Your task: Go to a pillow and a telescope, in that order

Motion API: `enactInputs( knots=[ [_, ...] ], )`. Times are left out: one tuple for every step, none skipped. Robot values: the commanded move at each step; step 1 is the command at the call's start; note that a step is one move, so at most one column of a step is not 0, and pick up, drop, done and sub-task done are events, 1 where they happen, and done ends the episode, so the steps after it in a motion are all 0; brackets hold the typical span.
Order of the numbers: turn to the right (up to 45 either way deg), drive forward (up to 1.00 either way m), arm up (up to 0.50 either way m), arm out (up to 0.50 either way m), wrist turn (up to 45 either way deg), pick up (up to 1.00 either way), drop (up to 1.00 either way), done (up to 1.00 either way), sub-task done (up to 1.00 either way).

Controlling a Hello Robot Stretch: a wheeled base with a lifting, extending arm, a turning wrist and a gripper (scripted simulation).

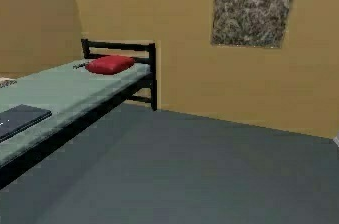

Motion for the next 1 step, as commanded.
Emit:
enactInputs(
  knots=[
    [0.0, 1.00, 0.00, 0.00, 0.0, 0.00, 0.00, 0.00, 0.00]
  ],
)
